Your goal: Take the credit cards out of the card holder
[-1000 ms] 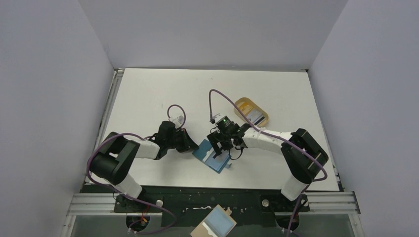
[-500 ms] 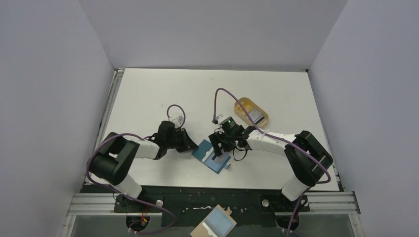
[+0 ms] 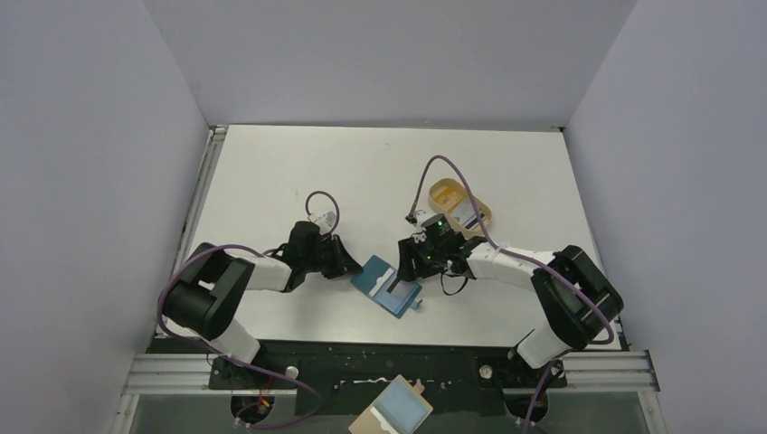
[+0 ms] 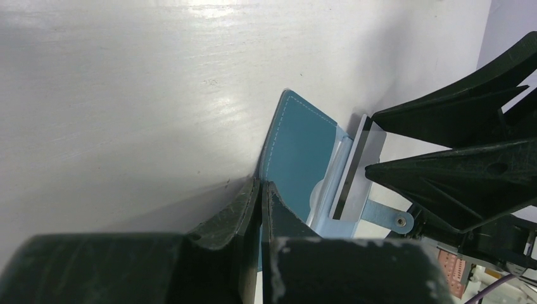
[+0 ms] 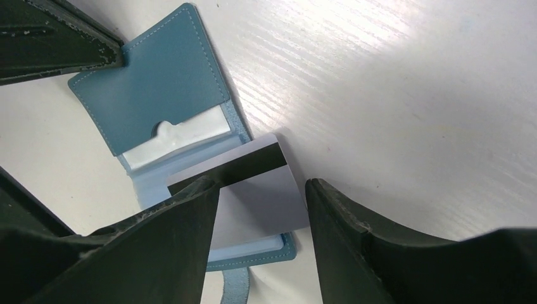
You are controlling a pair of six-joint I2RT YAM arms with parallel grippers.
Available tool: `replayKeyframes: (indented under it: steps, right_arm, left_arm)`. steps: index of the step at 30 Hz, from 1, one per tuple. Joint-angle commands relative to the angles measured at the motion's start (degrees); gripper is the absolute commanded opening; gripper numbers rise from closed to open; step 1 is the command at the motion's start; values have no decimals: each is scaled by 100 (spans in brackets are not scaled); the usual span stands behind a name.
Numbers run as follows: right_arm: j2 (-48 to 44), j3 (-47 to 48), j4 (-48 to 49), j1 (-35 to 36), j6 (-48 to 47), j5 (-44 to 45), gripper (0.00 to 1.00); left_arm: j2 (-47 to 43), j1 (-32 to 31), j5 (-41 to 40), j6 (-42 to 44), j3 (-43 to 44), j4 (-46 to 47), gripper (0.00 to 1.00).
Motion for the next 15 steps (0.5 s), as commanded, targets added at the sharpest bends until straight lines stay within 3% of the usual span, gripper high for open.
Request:
replayKeyframes:
  steps: [1,6,15]
  right_arm:
    - [-29,-238,104,-96,278,-307,53]
    - [-20,-348,215,-200,323,-365,41]
    - [79,-659,626,-490,431,-665,6]
  left_arm:
    - [-154,46,-12,142,-13,34,0]
    - [-159,49,-10,142,-15,34,0]
    - [-142,81,55,116,-24,99,0]
